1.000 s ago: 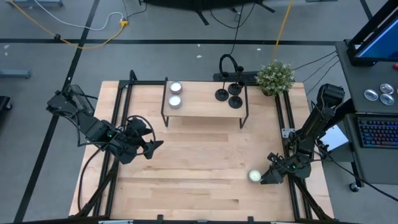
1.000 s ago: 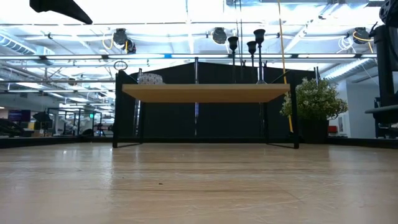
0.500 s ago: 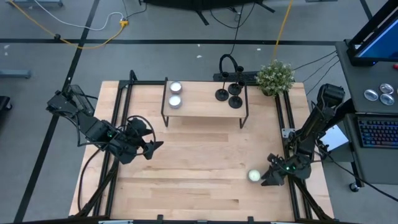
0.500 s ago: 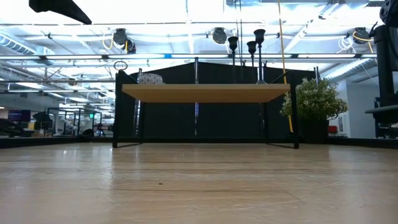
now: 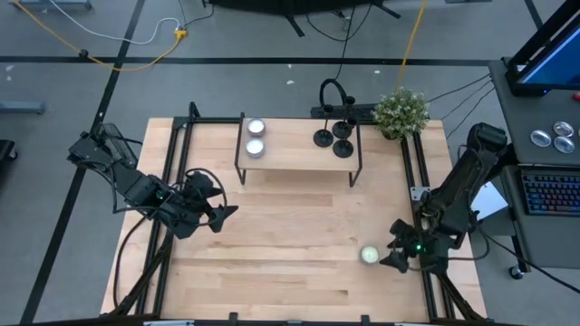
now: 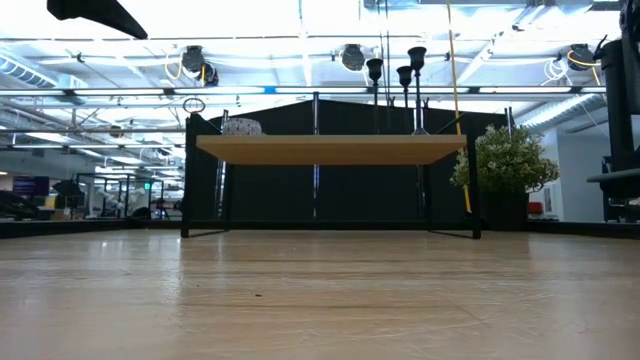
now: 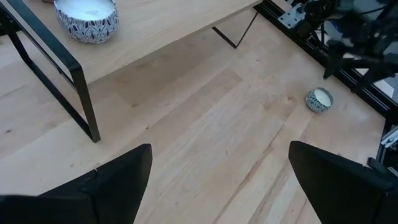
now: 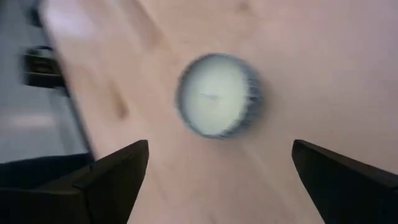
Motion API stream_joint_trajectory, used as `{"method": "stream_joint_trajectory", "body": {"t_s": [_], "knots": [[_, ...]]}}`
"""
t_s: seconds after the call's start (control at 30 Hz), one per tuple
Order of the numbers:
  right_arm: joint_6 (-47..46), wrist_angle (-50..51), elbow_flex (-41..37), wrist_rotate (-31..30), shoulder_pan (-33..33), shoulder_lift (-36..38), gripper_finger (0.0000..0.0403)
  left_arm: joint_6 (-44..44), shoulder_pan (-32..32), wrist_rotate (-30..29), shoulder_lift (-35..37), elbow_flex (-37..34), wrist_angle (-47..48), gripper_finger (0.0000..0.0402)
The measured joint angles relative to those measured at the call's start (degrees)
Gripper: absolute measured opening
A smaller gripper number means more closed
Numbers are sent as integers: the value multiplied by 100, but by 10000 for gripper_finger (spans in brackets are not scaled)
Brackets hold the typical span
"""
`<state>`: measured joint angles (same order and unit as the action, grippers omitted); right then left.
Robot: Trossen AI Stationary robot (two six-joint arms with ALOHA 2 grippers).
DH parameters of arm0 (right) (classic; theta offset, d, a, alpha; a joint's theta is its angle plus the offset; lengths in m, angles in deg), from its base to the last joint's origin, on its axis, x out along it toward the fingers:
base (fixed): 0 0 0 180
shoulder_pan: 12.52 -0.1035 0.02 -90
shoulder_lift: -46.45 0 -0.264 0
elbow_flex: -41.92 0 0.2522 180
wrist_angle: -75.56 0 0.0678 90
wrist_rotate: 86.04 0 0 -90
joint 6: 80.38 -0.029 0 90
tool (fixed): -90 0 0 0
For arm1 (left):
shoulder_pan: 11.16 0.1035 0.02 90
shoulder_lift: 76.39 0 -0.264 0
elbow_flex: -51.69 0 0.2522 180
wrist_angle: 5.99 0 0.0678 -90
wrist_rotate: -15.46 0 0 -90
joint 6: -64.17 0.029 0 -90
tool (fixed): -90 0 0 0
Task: Pick & Place candle stick holders
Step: Put the blue patterned scented candle on the shelf
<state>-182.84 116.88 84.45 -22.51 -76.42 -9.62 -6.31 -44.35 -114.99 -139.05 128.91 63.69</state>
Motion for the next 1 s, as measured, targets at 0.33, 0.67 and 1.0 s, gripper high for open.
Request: {"method": "stream_joint_trajectory", "body": {"t_s": [0.33,0.67,1.0], "knots": [[1282,972,912,871,1005,-89,391,83,0,0,0,0,2,375],[1048,1210,912,742,1297,-90,391,134,0,2,0,0,2,385],[1606,867,910,685,1354,-85,391,229,0,0,0,0,2,382]]}}
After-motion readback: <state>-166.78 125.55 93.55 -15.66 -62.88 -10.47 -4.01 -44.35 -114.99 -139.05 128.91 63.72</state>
